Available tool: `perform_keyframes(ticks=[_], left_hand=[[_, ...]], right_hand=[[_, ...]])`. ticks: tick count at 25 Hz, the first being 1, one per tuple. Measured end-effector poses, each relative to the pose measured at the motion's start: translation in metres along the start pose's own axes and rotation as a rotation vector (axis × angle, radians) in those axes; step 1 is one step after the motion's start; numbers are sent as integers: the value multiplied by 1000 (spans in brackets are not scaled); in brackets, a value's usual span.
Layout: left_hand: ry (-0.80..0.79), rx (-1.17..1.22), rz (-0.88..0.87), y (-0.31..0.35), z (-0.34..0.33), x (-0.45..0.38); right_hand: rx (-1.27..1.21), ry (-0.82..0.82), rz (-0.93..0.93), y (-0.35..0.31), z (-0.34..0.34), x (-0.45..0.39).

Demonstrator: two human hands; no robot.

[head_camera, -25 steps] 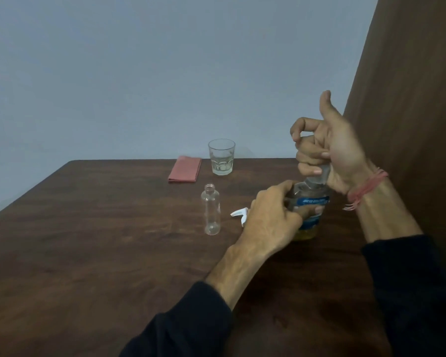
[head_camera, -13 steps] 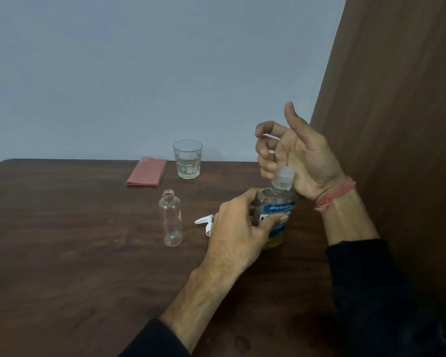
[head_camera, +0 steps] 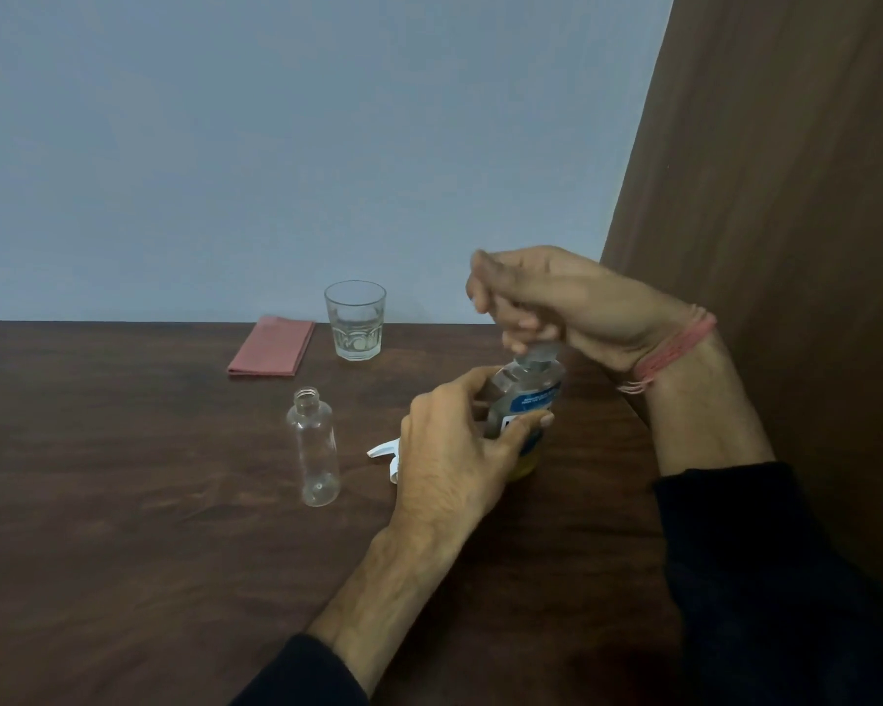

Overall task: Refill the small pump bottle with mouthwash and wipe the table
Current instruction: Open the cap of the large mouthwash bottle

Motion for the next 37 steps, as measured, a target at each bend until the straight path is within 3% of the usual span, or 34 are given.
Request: perform_keyframes(ticks=[6,9,11,13,16,18,29,37], left_hand=[[-68,167,18,-1,0,2],[-30,150,39,0,0,5],[-20,137,50,1,-1,6],[-21,125,56,3,0,5],[-34,120,61,5,0,6],[-31,118,61,7,1,6],[-95,104,114,11,4,3],[-155,203,164,9,4,0]], right_hand=[[-353,-281,-2,6,-1,-4],[-410,-152,22,7,3,-3],[-220,51,-32,-1,11,5],[237,257,-148,-20,23,26],[781,354,-456,-39,32,59],[817,315,-559,-43,25,69],[842,306,-565,-37,12,51],[1035,328,-361,-45,11,44]])
Point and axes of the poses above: each hand's wrist, its own x-axis away from the middle knuckle, its own z-axis out of the back of the hand, y = z × x, the point moved 4 cm from there along -x, towards the middle knuckle, and after that the axes turned 12 degrees about -z, right-handed, at the moved point
